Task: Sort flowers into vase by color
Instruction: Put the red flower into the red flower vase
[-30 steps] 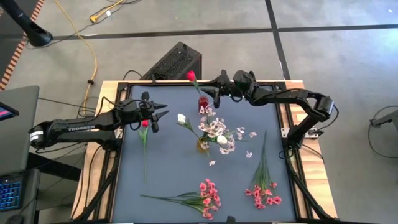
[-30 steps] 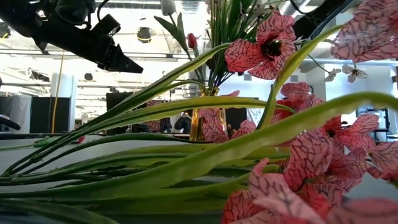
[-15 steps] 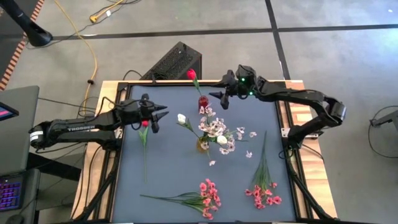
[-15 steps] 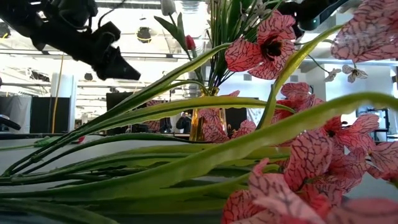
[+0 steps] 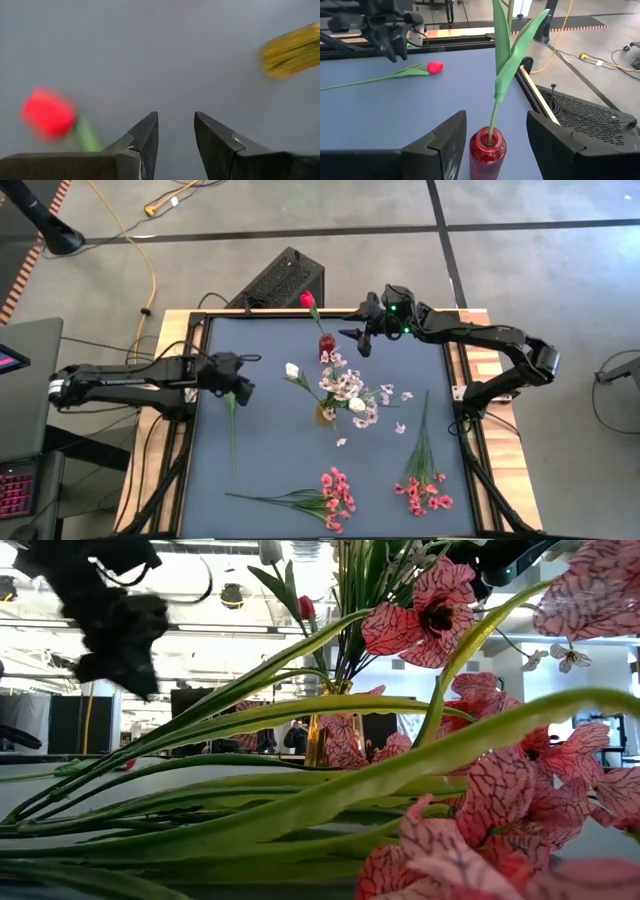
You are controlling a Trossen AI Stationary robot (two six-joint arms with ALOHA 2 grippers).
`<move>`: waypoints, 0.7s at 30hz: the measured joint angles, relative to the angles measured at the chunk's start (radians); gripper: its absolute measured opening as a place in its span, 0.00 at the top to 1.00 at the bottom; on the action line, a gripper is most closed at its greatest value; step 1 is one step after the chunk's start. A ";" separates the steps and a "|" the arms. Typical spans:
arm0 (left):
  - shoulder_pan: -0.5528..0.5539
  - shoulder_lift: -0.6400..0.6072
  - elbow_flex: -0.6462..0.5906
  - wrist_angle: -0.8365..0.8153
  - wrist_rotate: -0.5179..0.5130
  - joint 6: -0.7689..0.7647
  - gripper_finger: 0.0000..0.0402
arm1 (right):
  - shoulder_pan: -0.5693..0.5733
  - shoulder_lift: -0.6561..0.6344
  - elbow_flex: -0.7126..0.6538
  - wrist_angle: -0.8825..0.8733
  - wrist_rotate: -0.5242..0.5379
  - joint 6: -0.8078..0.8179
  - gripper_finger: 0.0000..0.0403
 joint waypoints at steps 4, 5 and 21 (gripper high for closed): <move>-0.074 0.010 0.001 -0.206 -0.042 -0.250 0.71 | 0.000 0.000 0.000 -0.003 0.000 -0.012 0.42; -0.094 0.021 0.001 -0.247 -0.050 -0.310 0.71 | 0.001 0.000 0.000 -0.008 0.000 -0.026 0.42; -0.257 0.343 -0.001 -0.244 0.079 -0.623 0.71 | 0.005 0.000 0.000 -0.023 -0.001 -0.122 0.42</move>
